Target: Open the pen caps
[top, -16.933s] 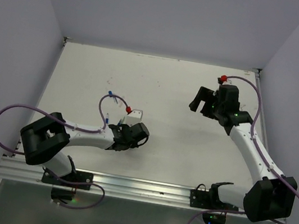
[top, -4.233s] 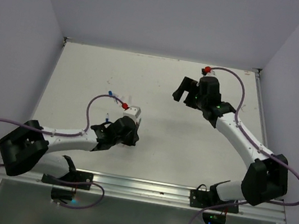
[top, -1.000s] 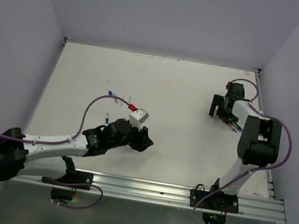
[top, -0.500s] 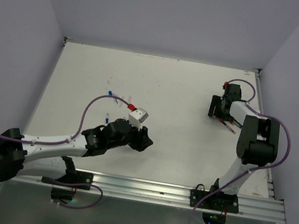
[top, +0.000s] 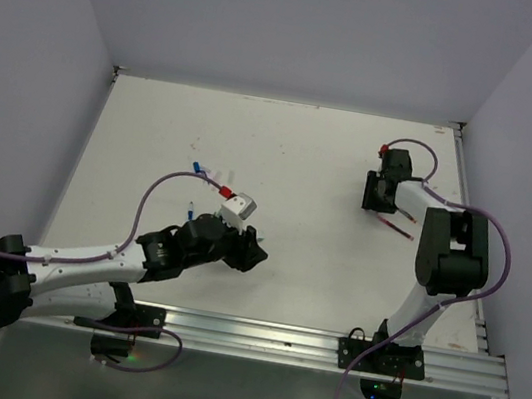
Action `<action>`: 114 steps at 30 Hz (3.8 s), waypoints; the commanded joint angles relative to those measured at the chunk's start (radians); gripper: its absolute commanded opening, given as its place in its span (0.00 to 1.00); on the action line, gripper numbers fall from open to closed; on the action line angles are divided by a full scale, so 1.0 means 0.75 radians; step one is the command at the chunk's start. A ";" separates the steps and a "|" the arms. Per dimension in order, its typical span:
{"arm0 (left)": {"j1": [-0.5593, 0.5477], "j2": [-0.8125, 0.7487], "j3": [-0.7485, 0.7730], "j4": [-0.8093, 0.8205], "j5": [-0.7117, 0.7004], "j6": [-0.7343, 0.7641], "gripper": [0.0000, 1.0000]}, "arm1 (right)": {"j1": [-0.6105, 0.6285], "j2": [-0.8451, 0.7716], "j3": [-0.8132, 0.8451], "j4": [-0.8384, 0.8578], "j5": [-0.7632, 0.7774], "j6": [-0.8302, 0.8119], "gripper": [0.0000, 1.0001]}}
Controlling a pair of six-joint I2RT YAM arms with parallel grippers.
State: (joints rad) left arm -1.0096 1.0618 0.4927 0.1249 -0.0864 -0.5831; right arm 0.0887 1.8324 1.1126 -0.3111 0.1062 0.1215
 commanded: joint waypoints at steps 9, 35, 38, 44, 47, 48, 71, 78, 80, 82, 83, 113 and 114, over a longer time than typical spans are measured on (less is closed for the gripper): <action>-0.002 -0.035 -0.035 0.024 0.017 -0.061 0.53 | 0.009 -0.060 -0.035 -0.168 0.081 -0.027 0.70; 0.000 0.081 -0.027 0.177 0.160 0.045 0.54 | 0.023 0.087 -0.027 -0.311 -0.025 -0.313 0.24; 0.008 0.077 -0.029 0.155 0.168 0.037 0.54 | 0.043 0.134 0.012 -0.364 -0.021 -0.301 0.15; 0.013 0.024 -0.029 0.050 0.058 0.002 0.54 | 0.164 0.118 0.112 -0.401 -0.064 -0.213 0.00; 0.019 0.022 -0.021 0.005 0.048 -0.014 0.54 | 0.252 0.085 0.230 -0.444 -0.011 -0.114 0.00; 0.019 0.020 -0.015 -0.013 0.021 -0.024 0.54 | 0.288 0.067 0.241 -0.446 0.003 -0.078 0.00; 0.025 0.075 -0.082 0.373 0.048 -0.186 0.62 | 0.665 -0.594 -0.277 0.298 -0.561 0.811 0.00; 0.025 0.214 -0.017 0.447 0.050 -0.225 0.63 | 0.700 -0.662 -0.350 0.407 -0.581 0.916 0.00; 0.025 0.247 -0.019 0.510 0.062 -0.225 0.63 | 0.704 -0.670 -0.363 0.439 -0.577 0.918 0.00; 0.025 0.282 0.000 0.515 0.058 -0.227 0.63 | 0.704 -0.662 -0.352 0.419 -0.583 0.908 0.00; 0.025 0.294 0.008 0.496 0.050 -0.229 0.63 | 0.708 -0.668 -0.356 0.419 -0.590 0.912 0.00; 0.031 0.120 -0.133 0.508 0.109 -0.237 0.00 | 0.743 -0.725 -0.444 0.742 -0.639 0.879 0.99; 0.031 0.126 -0.129 0.514 0.146 -0.237 0.00 | 0.745 -0.723 -0.446 0.768 -0.685 0.875 0.97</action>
State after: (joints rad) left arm -0.9833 1.1595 0.3939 0.4519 -0.0357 -0.7746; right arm 0.6426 1.3193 0.7975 0.1047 -0.3431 0.7822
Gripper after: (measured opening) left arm 0.078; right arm 0.977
